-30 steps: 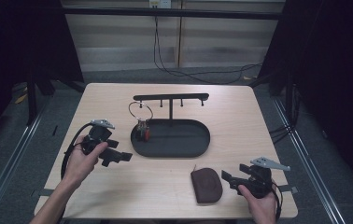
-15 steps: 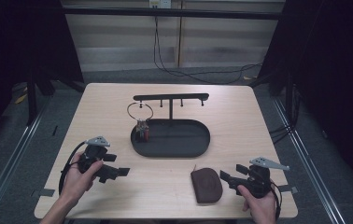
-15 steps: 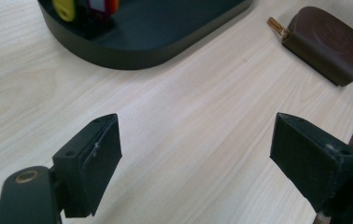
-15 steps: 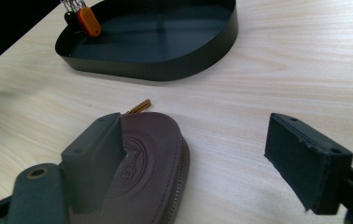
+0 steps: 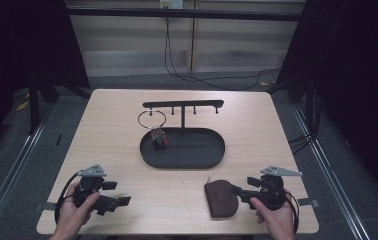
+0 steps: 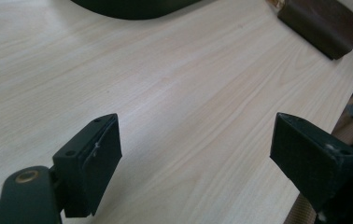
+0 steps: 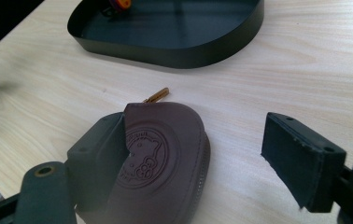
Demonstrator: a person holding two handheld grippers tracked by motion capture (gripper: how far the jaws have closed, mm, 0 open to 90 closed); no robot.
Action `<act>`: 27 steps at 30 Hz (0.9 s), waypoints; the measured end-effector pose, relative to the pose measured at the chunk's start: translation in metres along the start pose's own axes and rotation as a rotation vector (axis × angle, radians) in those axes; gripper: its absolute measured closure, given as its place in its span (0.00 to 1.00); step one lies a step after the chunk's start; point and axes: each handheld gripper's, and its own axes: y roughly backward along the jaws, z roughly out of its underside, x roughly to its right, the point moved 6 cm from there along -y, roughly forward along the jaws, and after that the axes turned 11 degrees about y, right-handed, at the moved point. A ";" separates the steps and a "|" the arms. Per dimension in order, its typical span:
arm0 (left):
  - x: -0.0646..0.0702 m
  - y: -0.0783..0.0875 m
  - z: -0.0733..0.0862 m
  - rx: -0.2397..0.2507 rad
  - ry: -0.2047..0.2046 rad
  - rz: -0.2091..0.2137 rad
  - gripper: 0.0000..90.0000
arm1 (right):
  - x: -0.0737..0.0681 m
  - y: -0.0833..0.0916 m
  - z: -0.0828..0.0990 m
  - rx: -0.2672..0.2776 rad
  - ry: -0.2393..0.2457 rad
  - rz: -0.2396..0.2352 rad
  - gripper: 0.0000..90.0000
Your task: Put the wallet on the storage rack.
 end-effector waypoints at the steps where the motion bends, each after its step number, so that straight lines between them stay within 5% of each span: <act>1: -0.001 0.003 0.002 0.025 0.023 -0.007 0.18 | -0.001 0.000 0.000 -0.007 -0.005 -0.013 0.26; 3: 0.000 0.004 0.004 0.030 0.009 0.011 0.18 | -0.002 0.000 0.000 -0.015 -0.022 -0.038 0.27; 8: 0.000 0.001 0.009 0.044 0.001 0.006 0.18 | -0.002 -0.006 0.003 -0.036 -0.016 -0.006 0.28; 27: 0.001 -0.008 0.015 -0.019 -0.027 -0.001 0.18 | -0.019 -0.023 -0.003 -0.410 -0.051 -0.039 0.24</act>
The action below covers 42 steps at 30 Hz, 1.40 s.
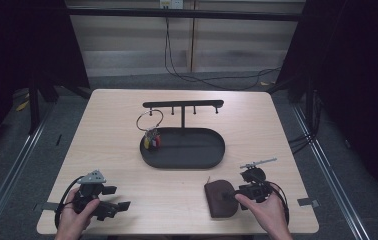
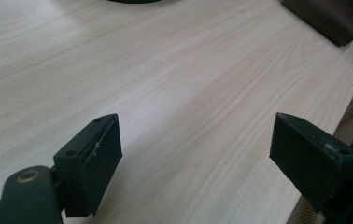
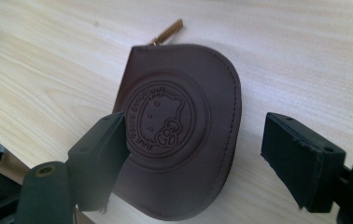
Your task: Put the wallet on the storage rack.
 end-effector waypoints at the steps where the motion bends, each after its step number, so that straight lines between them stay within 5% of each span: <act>1: 0.001 0.000 0.000 0.001 -0.001 0.001 0.19 | -0.001 -0.001 -0.001 -0.023 -0.001 0.000 0.24; 5: 0.002 0.001 0.000 0.008 0.010 0.019 0.19 | 0.000 -0.007 -0.003 -0.099 0.024 0.016 0.24; 21: -0.001 0.006 -0.001 0.032 0.032 0.033 0.19 | 0.000 -0.025 -0.018 -0.294 -0.057 -0.014 0.30; 30: -0.003 0.005 -0.001 0.020 0.040 0.023 0.19 | 0.005 -0.031 -0.015 -0.287 -0.109 -0.073 0.31; 42: -0.003 0.006 -0.001 0.024 0.034 0.032 0.19 | 0.000 -0.028 -0.020 -0.317 -0.071 -0.036 0.41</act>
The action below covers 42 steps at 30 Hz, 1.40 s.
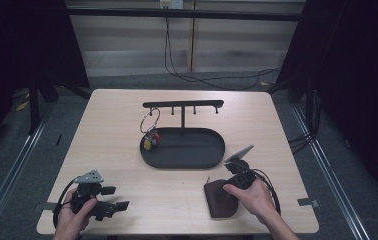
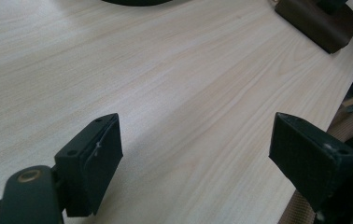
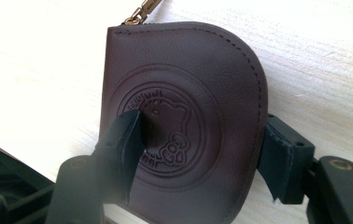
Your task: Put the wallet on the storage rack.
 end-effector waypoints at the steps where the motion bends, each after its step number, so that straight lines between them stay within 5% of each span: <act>1: 0.000 0.000 0.000 0.004 -0.002 -0.002 0.19 | 0.000 0.000 0.000 -0.001 -0.002 0.001 0.41; 3: 0.001 0.000 0.000 0.003 -0.003 -0.002 0.19 | 0.000 0.001 0.000 0.001 0.001 0.003 0.44; 5: 0.001 0.000 0.000 -0.004 -0.008 -0.005 0.19 | 0.006 0.010 -0.003 0.063 -0.026 -0.018 0.64; 10: 0.000 -0.001 0.000 -0.003 -0.003 -0.011 0.19 | 0.008 0.009 -0.002 0.064 -0.031 -0.024 0.64; 15: 0.000 -0.001 0.000 -0.002 -0.003 -0.012 0.19 | 0.009 0.019 -0.005 0.099 -0.027 -0.035 0.80; 23: 0.000 -0.001 0.000 -0.002 -0.001 -0.012 0.19 | 0.009 0.029 -0.006 0.118 -0.022 -0.019 0.86; 25: -0.001 -0.001 0.000 -0.006 -0.004 -0.012 0.19 | 0.008 0.037 -0.006 0.147 -0.026 -0.051 0.91; 42: 0.000 0.000 -0.001 0.002 -0.009 -0.008 0.19 | -0.004 0.057 -0.017 0.165 0.024 0.003 0.92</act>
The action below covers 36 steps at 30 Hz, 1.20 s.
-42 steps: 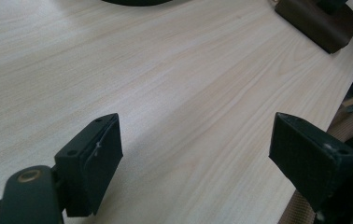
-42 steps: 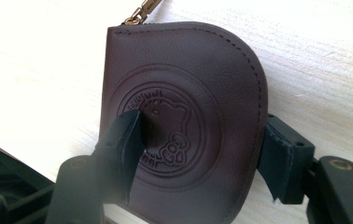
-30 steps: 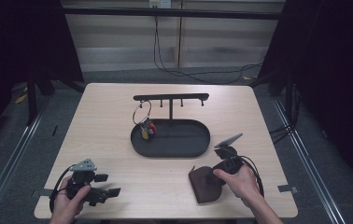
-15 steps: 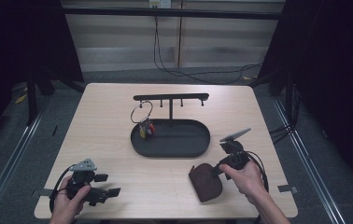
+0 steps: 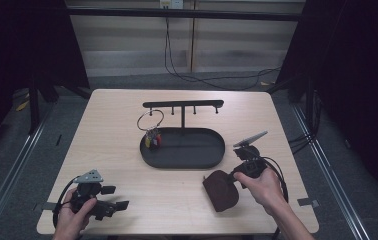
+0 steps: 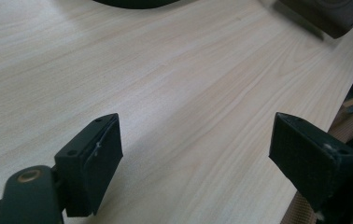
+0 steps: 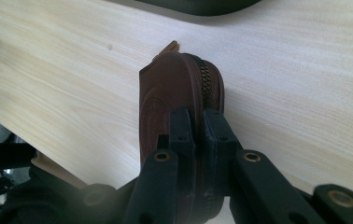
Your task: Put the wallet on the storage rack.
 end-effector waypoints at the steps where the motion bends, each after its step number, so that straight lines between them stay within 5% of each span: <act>1: 0.000 0.000 0.000 0.000 -0.003 -0.001 0.19 | 0.000 0.000 0.000 0.000 0.000 0.000 0.92; 25: 0.001 0.002 -0.001 0.015 -0.009 0.009 0.18 | -0.003 0.024 -0.007 -0.028 0.080 0.158 0.92; 36: 0.001 0.002 0.000 0.012 -0.008 0.010 0.18 | -0.007 0.030 -0.030 -0.034 0.084 0.151 0.92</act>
